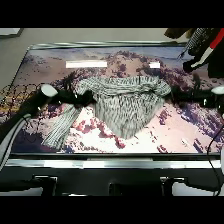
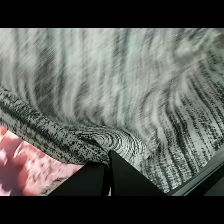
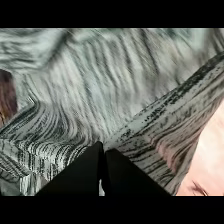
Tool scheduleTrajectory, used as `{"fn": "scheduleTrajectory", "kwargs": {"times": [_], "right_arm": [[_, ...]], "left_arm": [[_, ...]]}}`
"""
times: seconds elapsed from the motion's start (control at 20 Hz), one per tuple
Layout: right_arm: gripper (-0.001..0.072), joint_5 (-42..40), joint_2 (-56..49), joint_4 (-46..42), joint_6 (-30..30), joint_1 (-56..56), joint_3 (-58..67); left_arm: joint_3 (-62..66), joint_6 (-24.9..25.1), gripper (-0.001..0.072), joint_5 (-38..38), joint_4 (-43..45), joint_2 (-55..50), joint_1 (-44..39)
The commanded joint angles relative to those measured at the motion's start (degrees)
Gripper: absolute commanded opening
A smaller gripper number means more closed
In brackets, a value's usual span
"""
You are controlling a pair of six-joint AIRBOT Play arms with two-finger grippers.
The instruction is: Fold the clothes and pants, and hang the long-sleeved shirts on hangers.
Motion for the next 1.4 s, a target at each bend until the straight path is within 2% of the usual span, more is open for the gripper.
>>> {"fn": "scheduleTrajectory", "kwargs": {"times": [0.0,0.15,0.2,0.35,0.5,0.65,0.8,0.95,1.05,1.2,1.35], "right_arm": [[0.0028,-7.4,3.6,0.9,4.9,4.1,21.0],[0.0029,-12.7,7.9,-7.0,10.1,4.0,40.5],[0.0029,-13.5,9.7,-9.2,11.4,4.0,45.0],[0.0029,-17.7,20.2,-14.3,12.7,4.0,47.5],[0.0029,-17.6,30.5,-22.9,13.6,4.0,47.5],[0.003,-17.6,37.3,-30.5,17.5,4.0,47.5],[0.003,-18.6,39.8,-33.0,19.6,4.0,47.5],[0.003,-19.4,37.0,-32.1,22.4,4.0,47.5],[0.003,-18.6,32.4,-29.3,22.9,4.0,47.5],[0.003,-15.1,21.3,-20.1,22.5,4.1,47.5],[0.003,-12.1,8.0,-11.6,18.9,4.1,47.1]], "left_arm": [[24.4,0.0,0.0018,-2.5,2.5,0.1,2.9],[46.2,0.0,0.0019,-2.3,4.3,0.5,5.2],[49.7,0.0,0.0019,-1.2,4.3,1.9,5.6],[44.3,0.0,0.0019,4.3,5.2,14.0,5.7],[36.2,-0.1,0.0019,4.8,12.9,27.3,5.7],[35.0,-4.9,0.0019,4.7,23.8,35.8,5.7],[35.0,-8.3,0.0019,4.6,30.7,40.0,5.7],[34.9,-11.3,0.0019,3.4,31.5,38.6,5.7],[34.9,-12.3,0.0019,-0.4,31.5,34.9,5.7],[34.1,-12.3,0.002,-2.8,31.5,26.7,5.7],[32.8,-12.3,0.002,-2.3,31.5,15.1,5.7]]}}
